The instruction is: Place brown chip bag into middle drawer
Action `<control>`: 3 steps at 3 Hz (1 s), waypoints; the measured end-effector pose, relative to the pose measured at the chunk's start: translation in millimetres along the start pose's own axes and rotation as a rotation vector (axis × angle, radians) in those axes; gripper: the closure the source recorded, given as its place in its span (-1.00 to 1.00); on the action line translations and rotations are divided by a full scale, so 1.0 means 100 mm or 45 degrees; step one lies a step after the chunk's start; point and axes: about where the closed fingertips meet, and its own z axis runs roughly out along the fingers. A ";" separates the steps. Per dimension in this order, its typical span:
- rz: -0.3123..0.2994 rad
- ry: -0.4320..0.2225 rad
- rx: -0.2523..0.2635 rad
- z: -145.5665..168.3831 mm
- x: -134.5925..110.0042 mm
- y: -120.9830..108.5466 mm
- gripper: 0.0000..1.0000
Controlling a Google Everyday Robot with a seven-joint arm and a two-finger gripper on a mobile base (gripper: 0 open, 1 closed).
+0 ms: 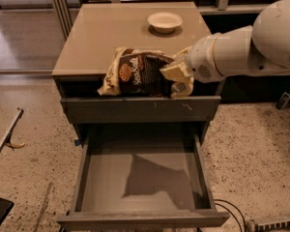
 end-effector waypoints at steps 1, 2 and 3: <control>0.047 0.108 -0.141 0.26 0.56 0.33 1.00; 0.111 0.221 -0.288 0.68 1.19 0.65 1.00; 0.193 0.381 -0.431 1.10 1.89 0.93 1.00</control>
Offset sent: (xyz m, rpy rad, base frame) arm -0.0524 0.0170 -0.2502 -0.0931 0.4638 0.1568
